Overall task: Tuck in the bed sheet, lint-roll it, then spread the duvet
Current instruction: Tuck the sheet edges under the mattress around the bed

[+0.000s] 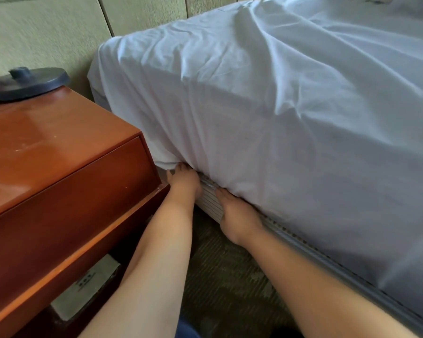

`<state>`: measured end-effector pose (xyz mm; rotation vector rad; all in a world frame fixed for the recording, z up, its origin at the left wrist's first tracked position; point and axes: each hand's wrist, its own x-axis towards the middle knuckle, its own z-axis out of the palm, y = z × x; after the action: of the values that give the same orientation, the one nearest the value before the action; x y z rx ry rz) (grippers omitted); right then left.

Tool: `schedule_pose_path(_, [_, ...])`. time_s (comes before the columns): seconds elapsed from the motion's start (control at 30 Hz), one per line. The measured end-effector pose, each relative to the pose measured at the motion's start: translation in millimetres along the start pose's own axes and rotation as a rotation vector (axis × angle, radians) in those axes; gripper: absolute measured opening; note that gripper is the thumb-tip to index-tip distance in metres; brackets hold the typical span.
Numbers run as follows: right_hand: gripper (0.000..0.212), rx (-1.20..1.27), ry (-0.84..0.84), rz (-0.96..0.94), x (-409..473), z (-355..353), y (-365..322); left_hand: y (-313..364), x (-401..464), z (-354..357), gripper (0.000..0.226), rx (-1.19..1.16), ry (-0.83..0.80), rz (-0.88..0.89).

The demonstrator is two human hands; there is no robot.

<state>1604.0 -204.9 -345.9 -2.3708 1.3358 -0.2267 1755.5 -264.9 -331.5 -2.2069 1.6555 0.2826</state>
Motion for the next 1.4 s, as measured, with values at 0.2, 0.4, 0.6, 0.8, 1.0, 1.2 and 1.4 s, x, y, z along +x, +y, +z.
schedule_pose_path(0.2, [0.067, 0.015, 0.041, -0.002, 5.2, 4.4, 0.8, -3.3, 9.4, 3.7, 0.084, 0.184, 0.009, 0.001])
schedule_pose_path(0.4, [0.069, 0.064, -0.008, -0.055, 7.4, -0.4, 12.5, -0.8, 28.2, 2.7, 0.077, 0.259, 0.007, -0.032])
schedule_pose_path(0.6, [0.065, 0.085, -0.005, -0.054, -2.8, -3.3, 15.8, 11.5, 27.0, 24.5, 0.064, 0.116, 0.149, -0.143])
schedule_pose_path(0.8, [0.067, 0.097, 0.006, -0.043, -5.1, -2.7, 15.8, 18.1, 18.9, 15.7, 0.082, 0.029, 0.079, -0.169])
schedule_pose_path(1.0, [0.074, 0.034, 0.03, -0.072, -6.7, 6.4, 17.4, 7.4, 30.4, 18.6, 0.076, 0.138, 0.11, -0.057])
schedule_pose_path(1.2, [0.072, 0.025, 0.039, -0.108, -0.9, 11.1, 24.6, 4.0, 40.1, 17.9, 0.078, 0.164, 0.131, -0.056])
schedule_pose_path(1.4, [0.072, -0.05, 0.091, -0.065, -9.7, 19.8, 17.6, 13.9, 9.0, 24.0, 0.061, 0.122, 0.167, -0.002])
